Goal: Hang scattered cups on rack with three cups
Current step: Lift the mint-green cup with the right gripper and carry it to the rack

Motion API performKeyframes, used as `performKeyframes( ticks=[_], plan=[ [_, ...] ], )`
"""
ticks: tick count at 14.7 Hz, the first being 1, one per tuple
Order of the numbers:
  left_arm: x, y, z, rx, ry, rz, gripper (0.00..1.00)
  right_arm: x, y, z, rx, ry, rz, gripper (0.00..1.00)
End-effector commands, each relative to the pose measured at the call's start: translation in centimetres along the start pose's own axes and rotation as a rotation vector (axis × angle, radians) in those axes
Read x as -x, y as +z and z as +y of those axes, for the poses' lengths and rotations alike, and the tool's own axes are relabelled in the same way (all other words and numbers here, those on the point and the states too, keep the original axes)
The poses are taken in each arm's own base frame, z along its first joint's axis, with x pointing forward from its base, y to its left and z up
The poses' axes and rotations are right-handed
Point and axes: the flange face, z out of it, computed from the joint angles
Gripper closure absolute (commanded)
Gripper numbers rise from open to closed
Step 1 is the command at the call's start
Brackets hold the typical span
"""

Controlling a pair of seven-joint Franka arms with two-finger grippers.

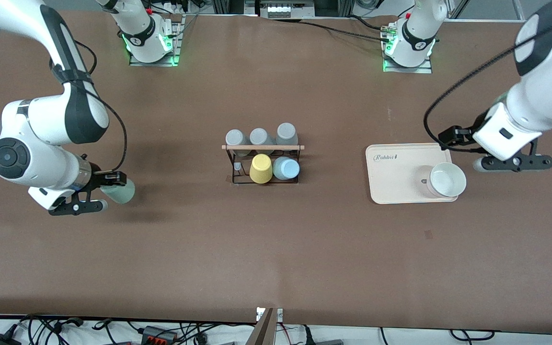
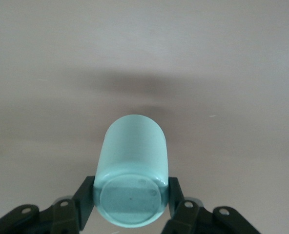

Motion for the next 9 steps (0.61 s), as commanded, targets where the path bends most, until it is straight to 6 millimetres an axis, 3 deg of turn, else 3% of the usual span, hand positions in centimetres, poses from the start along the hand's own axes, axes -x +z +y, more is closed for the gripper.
performKeyframes(
  ticks=[1,3,5,9],
  plan=[
    [1.5,-0.1,-2.2,-0.022,-0.064,0.050,0.00,0.2,-2.6,-5.8,-0.027,0.061,-0.024,0.68],
    [1.0,-1.4,-2.7,-0.014,-0.057,0.071,0.00,0.7,-3.6,-9.8,-0.020,0.088,-0.012,0.68],
    [1.9,-2.2,-1.9,-0.009,-0.051,0.053,0.00,1.5,-3.8,-13.6,-0.014,0.130,-0.006,0.68],
    [1.7,-3.6,-1.9,0.002,-0.060,0.096,0.00,3.4,-4.4,-21.4,-0.014,0.210,0.015,0.68]
  ],
)
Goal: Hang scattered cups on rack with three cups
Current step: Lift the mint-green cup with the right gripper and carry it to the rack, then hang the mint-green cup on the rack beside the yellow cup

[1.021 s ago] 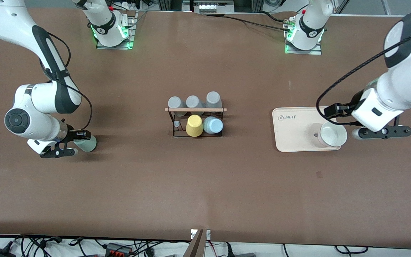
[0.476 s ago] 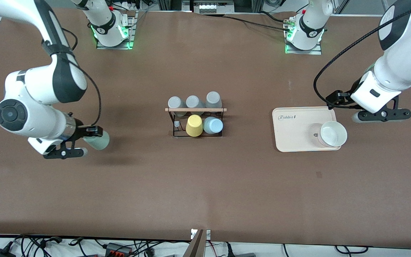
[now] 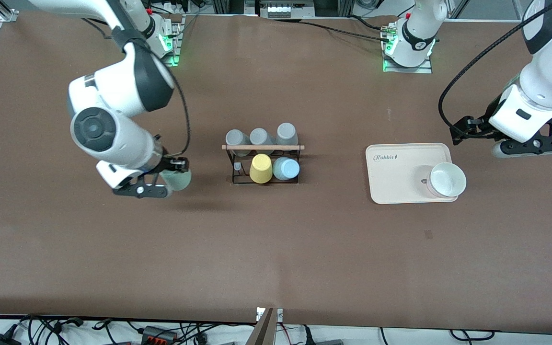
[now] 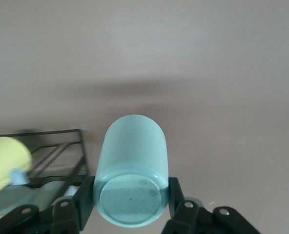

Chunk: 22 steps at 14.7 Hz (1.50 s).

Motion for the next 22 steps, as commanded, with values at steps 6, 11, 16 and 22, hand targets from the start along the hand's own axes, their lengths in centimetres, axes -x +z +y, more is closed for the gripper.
performKeyframes(
  ticks=[6,11,16,22],
  plan=[
    [0.1,-1.4,0.0,0.043,-0.008,0.013,0.00,2.9,-0.5,-10.6,-0.038,0.124,0.027,0.68],
    [-0.2,-1.3,0.3,0.074,-0.009,0.025,0.00,3.6,2.4,-13.7,-0.033,0.140,0.018,0.68],
    [-0.7,-0.3,0.5,0.079,-0.005,0.012,0.00,3.2,5.5,-14.0,-0.002,0.134,-0.007,0.68],
    [-0.7,-0.4,0.6,0.081,-0.003,0.017,0.00,2.3,9.2,-14.4,0.013,0.138,-0.018,0.68]
  ],
)
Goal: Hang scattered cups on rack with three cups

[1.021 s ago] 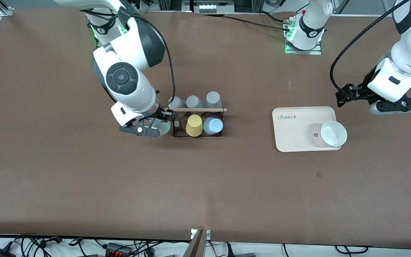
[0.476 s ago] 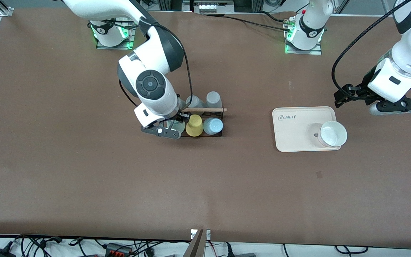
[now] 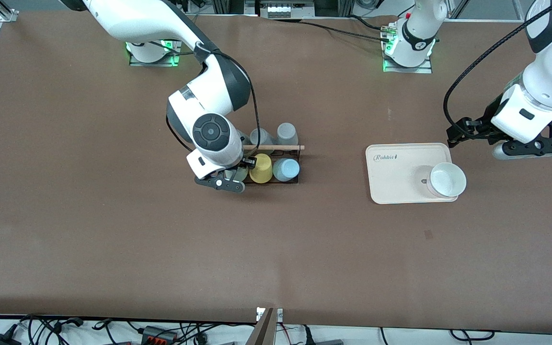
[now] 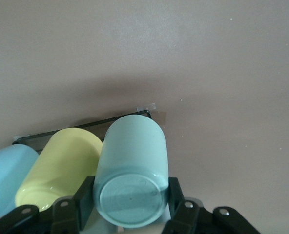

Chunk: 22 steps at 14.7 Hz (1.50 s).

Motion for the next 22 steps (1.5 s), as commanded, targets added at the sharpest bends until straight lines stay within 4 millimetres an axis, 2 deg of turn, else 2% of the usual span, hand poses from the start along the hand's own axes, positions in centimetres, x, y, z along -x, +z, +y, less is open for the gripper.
performKeyframes(
  ticks=[1,5,6,7,8,9,11,13,15,16,18,21,22],
  plan=[
    [-0.1,-0.4,0.1,0.017,0.005,0.009,0.00,-0.6,0.7,-0.8,-0.013,0.016,0.019,0.67],
    [-0.3,-0.4,0.1,0.018,0.005,0.007,0.00,-0.7,1.7,-0.9,-0.004,0.017,0.010,0.64],
    [-0.2,-0.3,0.1,0.018,0.005,0.006,0.00,-0.7,1.8,-0.9,-0.003,0.016,0.009,0.54],
    [-0.2,-0.3,0.1,0.018,0.005,0.006,0.00,-0.8,1.8,-0.8,-0.002,0.016,0.008,0.38],
    [-0.3,-0.4,0.1,0.019,0.005,0.009,0.00,-0.8,1.6,-0.7,-0.004,0.014,0.008,0.04],
    [-0.3,-0.4,0.2,0.022,0.005,0.009,0.00,-0.9,1.0,-0.6,-0.007,0.000,0.014,0.00],
    [-0.3,-0.4,0.3,0.042,0.004,0.005,0.00,-1.5,-0.8,0.2,-0.019,-0.062,0.035,0.00],
    [-0.3,-0.5,0.4,0.051,0.001,0.004,0.00,-1.6,-4.9,1.7,-0.035,-0.148,0.083,0.00],
    [-0.3,-0.5,0.5,0.050,0.003,0.006,0.00,-3.4,-8.4,5.2,-0.047,-0.109,0.107,0.00],
    [-0.3,-0.5,0.5,0.049,0.003,0.006,0.00,-4.6,-10.7,7.5,-0.061,-0.099,0.124,0.00],
    [-0.3,-0.5,0.4,0.050,0.003,0.006,0.00,-6.8,-13.9,12.0,-0.055,-0.085,0.115,0.00],
    [-0.1,-0.4,0.1,0.037,0.003,-0.013,0.00,-9.0,-18.9,20.5,-0.069,0.014,0.132,0.00],
    [0.0,-0.2,0.3,0.033,0.006,-0.018,0.00,-9.5,-19.9,23.3,-0.068,0.009,0.137,0.00]
  ],
)
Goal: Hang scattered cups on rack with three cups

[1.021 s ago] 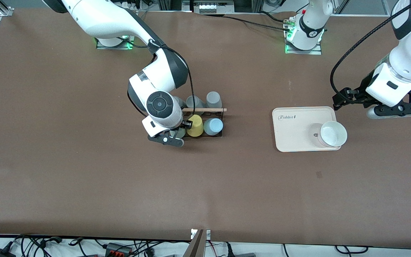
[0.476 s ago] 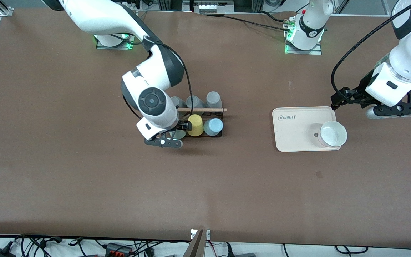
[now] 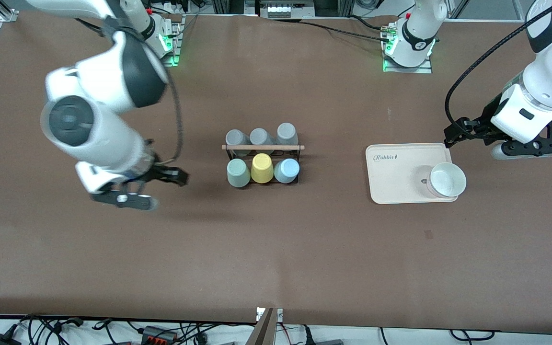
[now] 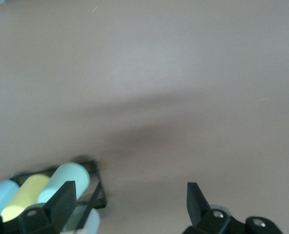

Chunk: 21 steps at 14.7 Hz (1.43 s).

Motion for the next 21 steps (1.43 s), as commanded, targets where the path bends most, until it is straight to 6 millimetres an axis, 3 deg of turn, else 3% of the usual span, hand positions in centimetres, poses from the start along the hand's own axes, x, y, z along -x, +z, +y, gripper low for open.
performKeyframes(
  ticks=[1,4,6,9,12,17,21],
  plan=[
    [0.0,-0.2,0.0,0.006,0.008,-0.015,0.00,-0.9,-3.6,6.7,0.010,-0.025,-0.018,0.00],
    [0.0,-0.3,0.2,0.009,0.010,-0.012,0.00,-1.0,-6.2,12.9,0.027,-0.041,-0.032,0.00],
    [0.1,-0.2,0.3,0.010,0.022,-0.016,0.00,1.0,-7.8,14.8,0.044,-0.055,-0.022,0.00],
    [0.1,-0.1,0.2,0.007,0.081,-0.021,0.00,4.7,-9.0,15.4,0.092,-0.070,0.036,0.00],
    [0.1,-0.1,0.0,0.007,0.087,-0.021,0.00,7.1,-8.6,15.8,0.085,-0.102,0.059,0.00],
    [0.2,-0.3,0.2,0.006,0.089,-0.026,0.00,7.7,-9.5,17.7,0.027,-0.113,0.053,0.00],
    [0.3,-0.3,0.3,0.006,0.090,-0.027,0.00,7.4,-10.5,17.5,0.021,-0.125,0.065,0.00]
  ],
)
